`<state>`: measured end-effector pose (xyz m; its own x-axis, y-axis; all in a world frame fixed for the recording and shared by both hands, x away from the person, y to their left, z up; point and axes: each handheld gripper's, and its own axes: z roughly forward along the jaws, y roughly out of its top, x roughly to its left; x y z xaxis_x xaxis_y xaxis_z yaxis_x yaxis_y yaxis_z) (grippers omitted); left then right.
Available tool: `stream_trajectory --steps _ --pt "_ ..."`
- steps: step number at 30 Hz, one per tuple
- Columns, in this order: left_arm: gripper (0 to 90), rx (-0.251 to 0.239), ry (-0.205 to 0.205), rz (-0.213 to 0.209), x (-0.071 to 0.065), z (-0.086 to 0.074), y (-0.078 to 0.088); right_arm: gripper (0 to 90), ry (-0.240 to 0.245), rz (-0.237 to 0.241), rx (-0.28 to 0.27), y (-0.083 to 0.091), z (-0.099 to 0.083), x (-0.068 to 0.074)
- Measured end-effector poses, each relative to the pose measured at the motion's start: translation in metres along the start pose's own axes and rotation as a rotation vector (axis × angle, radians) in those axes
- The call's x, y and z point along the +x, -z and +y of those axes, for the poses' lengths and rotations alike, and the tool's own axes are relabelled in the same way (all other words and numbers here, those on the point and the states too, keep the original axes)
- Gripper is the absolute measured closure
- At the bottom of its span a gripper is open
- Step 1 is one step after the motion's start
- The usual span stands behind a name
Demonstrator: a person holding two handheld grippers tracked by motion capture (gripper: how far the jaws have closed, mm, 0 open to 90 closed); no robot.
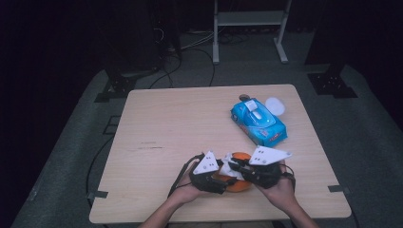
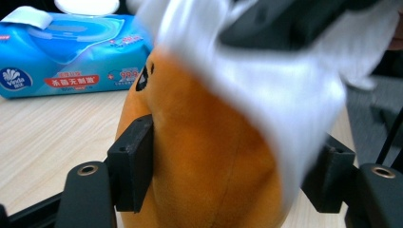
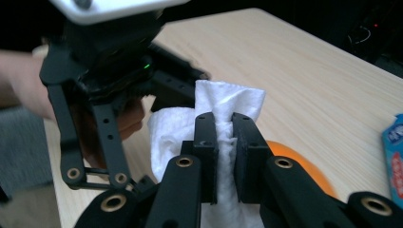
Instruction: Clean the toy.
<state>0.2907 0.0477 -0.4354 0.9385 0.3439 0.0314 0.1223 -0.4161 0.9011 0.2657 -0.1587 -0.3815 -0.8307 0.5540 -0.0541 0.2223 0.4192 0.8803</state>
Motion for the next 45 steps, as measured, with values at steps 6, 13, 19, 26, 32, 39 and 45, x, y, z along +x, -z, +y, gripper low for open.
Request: stream_trajectory --steps 6,13,19,26,32,39,45 --pt "32.8 -0.009 -0.033 -0.001 -0.004 -0.004 0.001 80.5 -0.028 -0.046 -0.012 0.006 0.0 -0.015" --pt "22.3 -0.022 -0.007 -0.012 -0.002 -0.007 -0.001 80.5 -0.113 -0.041 -0.01 0.021 -0.016 -0.033" --pt "29.3 -0.012 -0.079 -0.015 -0.011 -0.008 0.0 80.4 -0.094 0.004 -0.008 0.018 -0.013 -0.027" --pt "29.5 -0.002 -0.144 -0.014 -0.016 -0.006 -0.003 80.3 -0.153 0.019 0.012 0.019 -0.017 -0.04" --pt "29.4 0.033 -0.271 -0.014 -0.026 -0.004 -0.004 80.1 -0.136 0.051 0.037 0.006 -0.007 -0.035" --pt "29.8 0.029 -0.25 -0.012 -0.025 -0.005 -0.005 80.3 -0.174 0.066 0.07 0.007 -0.015 -0.047" --pt "29.8 0.011 -0.155 -0.023 -0.014 -0.008 0.0 80.4 -0.198 0.045 0.074 0.017 -0.021 -0.054"
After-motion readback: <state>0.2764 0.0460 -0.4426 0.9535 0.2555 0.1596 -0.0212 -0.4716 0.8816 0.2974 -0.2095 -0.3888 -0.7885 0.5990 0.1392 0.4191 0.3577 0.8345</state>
